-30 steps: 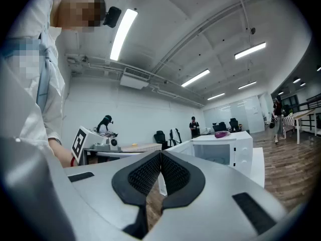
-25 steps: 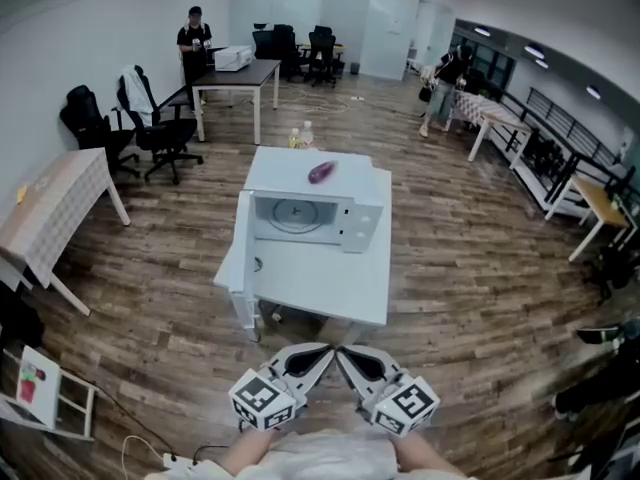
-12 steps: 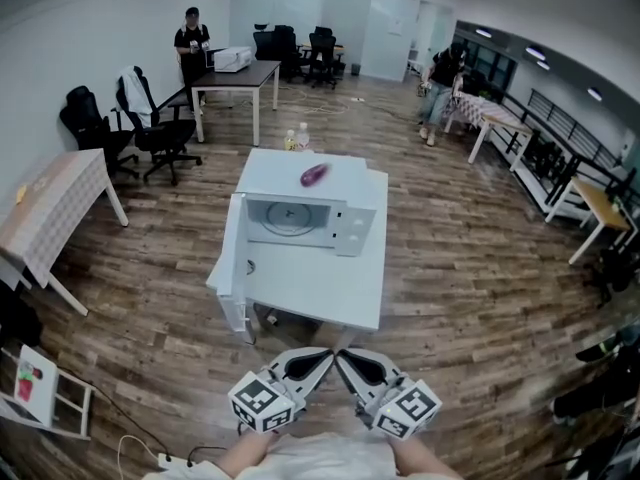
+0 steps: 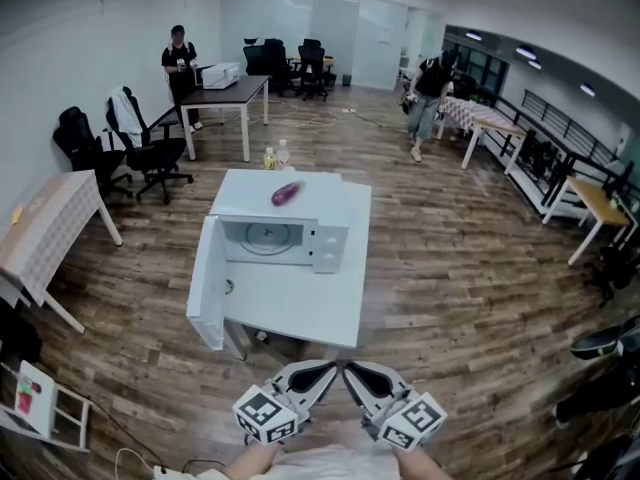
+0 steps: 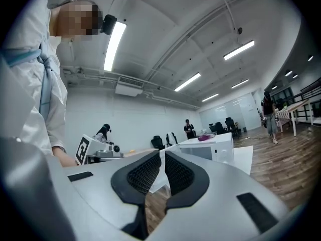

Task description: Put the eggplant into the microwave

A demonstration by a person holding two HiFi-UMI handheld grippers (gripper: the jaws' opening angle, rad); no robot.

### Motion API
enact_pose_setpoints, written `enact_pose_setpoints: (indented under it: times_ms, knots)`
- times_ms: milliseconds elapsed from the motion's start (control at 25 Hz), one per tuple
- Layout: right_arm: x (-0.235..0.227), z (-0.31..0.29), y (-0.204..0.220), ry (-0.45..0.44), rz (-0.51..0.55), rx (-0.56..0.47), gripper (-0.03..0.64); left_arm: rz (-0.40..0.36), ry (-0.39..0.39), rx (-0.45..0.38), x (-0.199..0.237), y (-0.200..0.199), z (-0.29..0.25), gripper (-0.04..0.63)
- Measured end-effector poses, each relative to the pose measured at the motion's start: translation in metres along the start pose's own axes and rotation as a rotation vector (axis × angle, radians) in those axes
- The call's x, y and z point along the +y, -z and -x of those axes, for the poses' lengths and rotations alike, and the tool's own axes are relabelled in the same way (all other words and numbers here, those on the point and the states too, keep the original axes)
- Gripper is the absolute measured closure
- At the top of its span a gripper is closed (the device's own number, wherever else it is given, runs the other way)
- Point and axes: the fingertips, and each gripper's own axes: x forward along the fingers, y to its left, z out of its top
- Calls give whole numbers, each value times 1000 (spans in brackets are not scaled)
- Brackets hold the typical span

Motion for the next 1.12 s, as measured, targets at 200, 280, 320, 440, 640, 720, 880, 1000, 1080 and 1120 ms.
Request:
enact_pose_setpoints:
  times_ms: [200, 280, 320, 440, 640, 720, 880, 1000, 1080, 1120]
  knots:
    - [-28, 31, -9, 3, -17, -23, 580, 15, -57, 0, -10, 5, -21, 593]
    - [-38, 41, -7, 5, -30, -25, 580, 16, -81, 9, -13, 13, -23, 592]
    - [-42, 44, -5, 5, -39, -23, 580, 20, -94, 12, -14, 16, -22, 592]
    - [-51, 42, 2, -7, -67, -8, 580, 28, -138, 11, -6, 24, -19, 592]
    - [-69, 20, 11, -40, -85, 5, 580, 43, -197, 12, 26, 23, -23, 592]
    - [-79, 3, 12, -49, -85, 11, 580, 35, -213, 6, 45, 19, -25, 591]
    - [-96, -36, 10, -75, -70, 32, 580, 28, -246, -19, 93, 8, -29, 562]
    - [-109, -69, 4, -96, -54, 57, 580, 8, -259, -50, 129, -10, -33, 545]
    - [-118, -90, 0, -103, -41, 65, 580, -3, -267, -70, 154, -22, -36, 541]
    - [-123, -101, -2, -106, -35, 71, 580, -3, -268, -80, 165, -28, -37, 541]
